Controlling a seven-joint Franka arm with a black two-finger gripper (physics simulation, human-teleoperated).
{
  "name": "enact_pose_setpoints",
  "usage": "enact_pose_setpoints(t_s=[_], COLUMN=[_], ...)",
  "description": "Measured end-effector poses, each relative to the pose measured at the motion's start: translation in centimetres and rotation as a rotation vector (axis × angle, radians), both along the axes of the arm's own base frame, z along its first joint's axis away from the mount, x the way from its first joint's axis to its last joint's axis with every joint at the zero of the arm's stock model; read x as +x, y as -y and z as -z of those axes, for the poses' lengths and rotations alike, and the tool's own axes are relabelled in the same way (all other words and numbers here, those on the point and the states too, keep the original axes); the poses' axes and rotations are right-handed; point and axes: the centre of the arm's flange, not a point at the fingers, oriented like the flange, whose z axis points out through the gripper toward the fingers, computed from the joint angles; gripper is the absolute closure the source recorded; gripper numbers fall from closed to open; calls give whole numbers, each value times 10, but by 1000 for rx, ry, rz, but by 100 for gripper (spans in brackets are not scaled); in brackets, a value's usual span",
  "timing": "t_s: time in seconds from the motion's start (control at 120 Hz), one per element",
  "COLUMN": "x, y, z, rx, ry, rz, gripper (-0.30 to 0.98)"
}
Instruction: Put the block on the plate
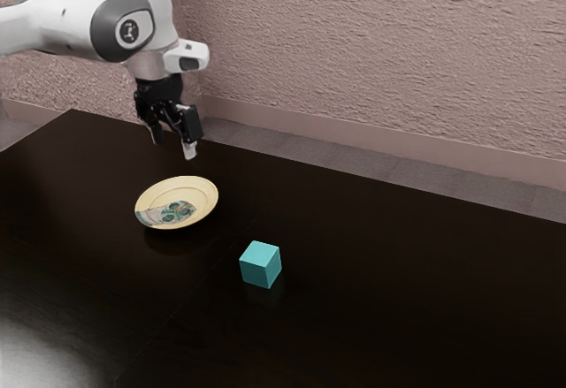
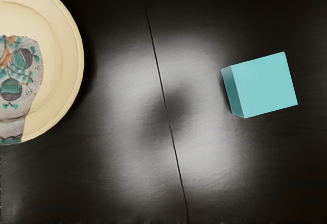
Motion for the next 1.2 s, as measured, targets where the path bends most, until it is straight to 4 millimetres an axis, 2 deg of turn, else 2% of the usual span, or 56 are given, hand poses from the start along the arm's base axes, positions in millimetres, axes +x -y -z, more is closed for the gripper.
enact_pose_setpoints(t_s=[0.108,0.183,0.367,0.575,0.683,0.767,0.942,1.2], x=[1,7,25,32,26,28,32,36], y=[-1,7,62,107,113,115,124,122], z=[4,20,75,123,153,177,213,237], rx=[1,5,21,33,26,29,26,42], ry=[-10,-35,-86,-92,-107,-104,-68,-9], rz=[14,34,121,94,0,-71,-185,-290], gripper=[0,0,0,0,0,0,0,0])
